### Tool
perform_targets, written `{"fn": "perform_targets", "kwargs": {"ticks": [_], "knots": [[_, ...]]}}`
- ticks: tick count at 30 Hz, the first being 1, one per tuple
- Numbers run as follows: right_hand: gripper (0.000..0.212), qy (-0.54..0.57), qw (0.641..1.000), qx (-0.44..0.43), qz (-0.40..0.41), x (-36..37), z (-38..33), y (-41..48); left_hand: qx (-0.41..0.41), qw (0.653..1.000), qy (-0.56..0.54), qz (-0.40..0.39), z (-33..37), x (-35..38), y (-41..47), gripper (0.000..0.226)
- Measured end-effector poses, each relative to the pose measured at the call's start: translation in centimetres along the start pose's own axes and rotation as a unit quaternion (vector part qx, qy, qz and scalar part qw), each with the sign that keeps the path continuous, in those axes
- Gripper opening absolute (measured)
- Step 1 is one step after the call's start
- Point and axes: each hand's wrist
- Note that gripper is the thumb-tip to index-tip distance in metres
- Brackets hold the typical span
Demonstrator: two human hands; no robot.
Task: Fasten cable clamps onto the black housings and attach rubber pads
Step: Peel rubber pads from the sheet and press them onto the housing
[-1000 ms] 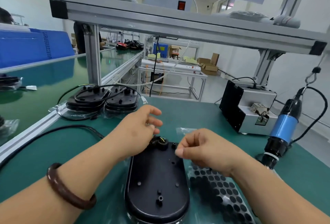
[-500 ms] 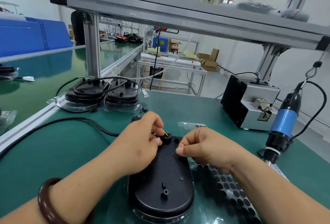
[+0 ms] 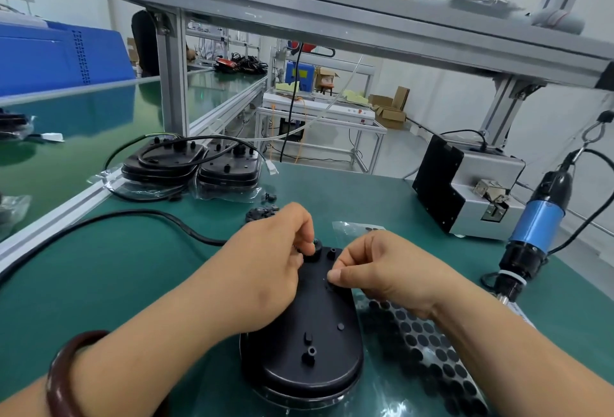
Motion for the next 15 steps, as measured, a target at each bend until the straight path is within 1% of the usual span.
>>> {"fn": "perform_targets", "kwargs": {"ticks": [2, 5, 7, 11, 13, 15], "knots": [[0.015, -0.012, 1.000, -0.006, 0.002, -0.1, -0.1, -0.1, 0.018, 0.999, 0.015, -0.040, 0.7, -0.5, -0.4, 0.030], [0.014, -0.027, 1.000, -0.005, 0.000, -0.2, -0.3, -0.3, 0.014, 0.995, 0.036, -0.093, 1.5, -1.1, -0.9, 0.031], [0.013, -0.029, 1.000, 0.005, -0.002, -0.3, -0.4, -0.5, 0.005, 0.992, 0.048, -0.116, 1.9, -1.5, -1.1, 0.032], [0.015, -0.027, 0.999, 0.023, 0.001, -0.3, -0.9, -0.8, 0.000, 0.990, 0.058, -0.126, 1.9, -1.8, -1.4, 0.034], [0.019, -0.016, 0.999, 0.035, 0.003, -0.3, -1.2, -0.7, -0.014, 0.987, 0.066, -0.149, 1.7, -2.0, -1.1, 0.036], [0.024, 0.011, 0.999, 0.043, -0.001, -0.3, -1.5, -0.7, -0.051, 0.979, 0.068, -0.185, 1.8, -2.2, -1.3, 0.039]]}}
Point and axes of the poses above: each hand's wrist, its own y-axis towards the middle knuckle, its own x-axis out of the palm, z = x × y, and after that the axes turned 13 degrees about -y, right-handed
